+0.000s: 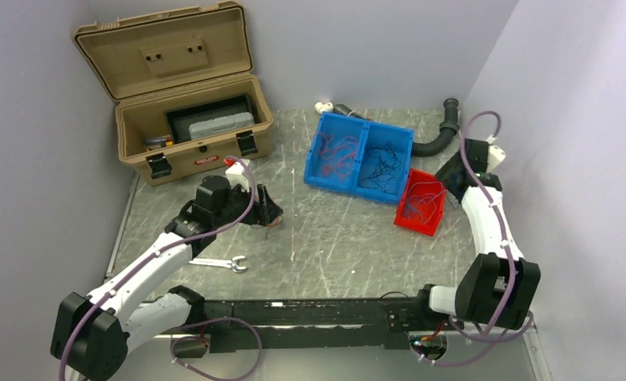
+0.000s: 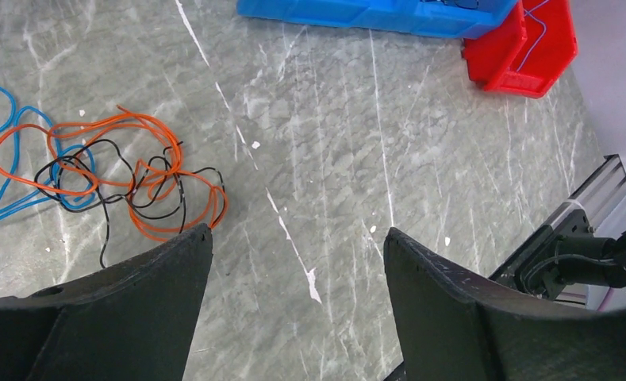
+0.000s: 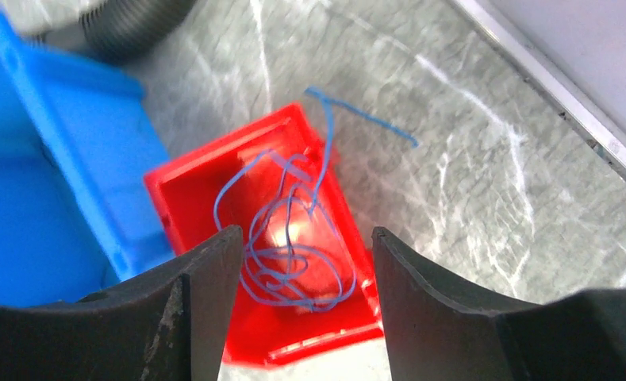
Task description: Untangle the cables
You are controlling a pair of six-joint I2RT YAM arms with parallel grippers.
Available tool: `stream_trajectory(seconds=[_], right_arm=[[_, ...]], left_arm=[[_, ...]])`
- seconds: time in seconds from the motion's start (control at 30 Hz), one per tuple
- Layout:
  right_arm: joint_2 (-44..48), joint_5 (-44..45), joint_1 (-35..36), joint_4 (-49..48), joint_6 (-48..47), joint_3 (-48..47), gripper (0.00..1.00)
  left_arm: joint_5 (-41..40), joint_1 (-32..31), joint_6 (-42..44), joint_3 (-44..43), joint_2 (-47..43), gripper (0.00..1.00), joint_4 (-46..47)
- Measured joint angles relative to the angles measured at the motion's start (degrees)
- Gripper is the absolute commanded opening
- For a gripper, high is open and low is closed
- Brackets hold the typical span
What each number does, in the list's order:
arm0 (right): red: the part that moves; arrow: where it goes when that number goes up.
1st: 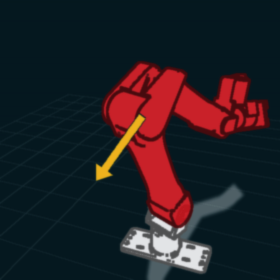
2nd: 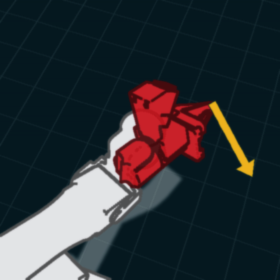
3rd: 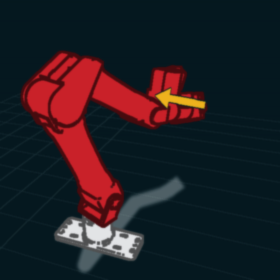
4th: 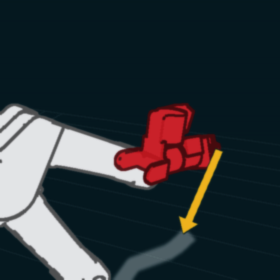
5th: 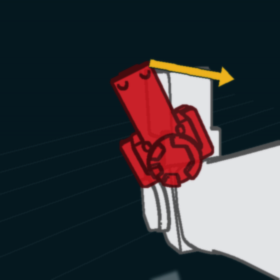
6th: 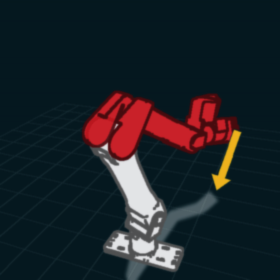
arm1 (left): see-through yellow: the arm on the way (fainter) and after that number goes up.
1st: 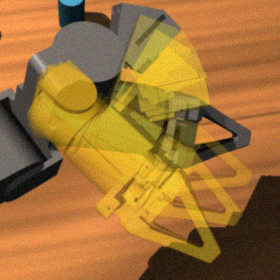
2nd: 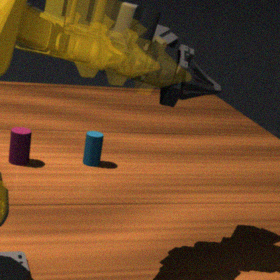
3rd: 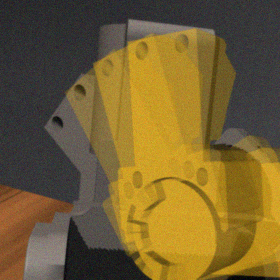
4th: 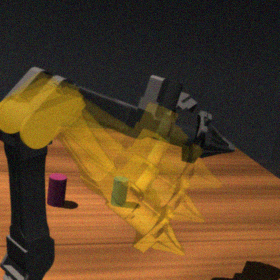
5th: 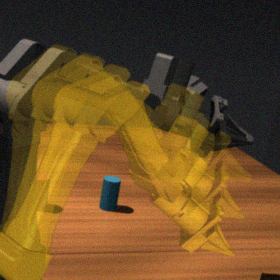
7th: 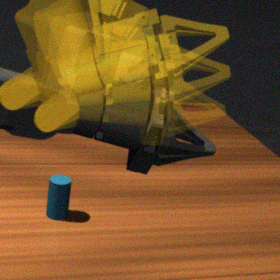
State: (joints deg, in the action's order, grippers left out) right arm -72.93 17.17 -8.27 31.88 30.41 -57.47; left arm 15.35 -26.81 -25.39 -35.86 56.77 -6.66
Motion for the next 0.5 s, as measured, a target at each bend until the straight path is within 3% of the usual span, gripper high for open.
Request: stream_trajectory(seconds=[0.2,0.5], right_arm=[[-1.01,-10.23,-13.35,-7.02,6.93,2.03,0.62],[-11.39,-23.37,-20.46,-14.43,14.69,2.05,0.49]], left_arm=[[0.52,0.00,-0.72,1.05,-1.11,0.82,1.49],[1.55,0.00,-0.87,1.84,-1.46,0.82,2.51]])
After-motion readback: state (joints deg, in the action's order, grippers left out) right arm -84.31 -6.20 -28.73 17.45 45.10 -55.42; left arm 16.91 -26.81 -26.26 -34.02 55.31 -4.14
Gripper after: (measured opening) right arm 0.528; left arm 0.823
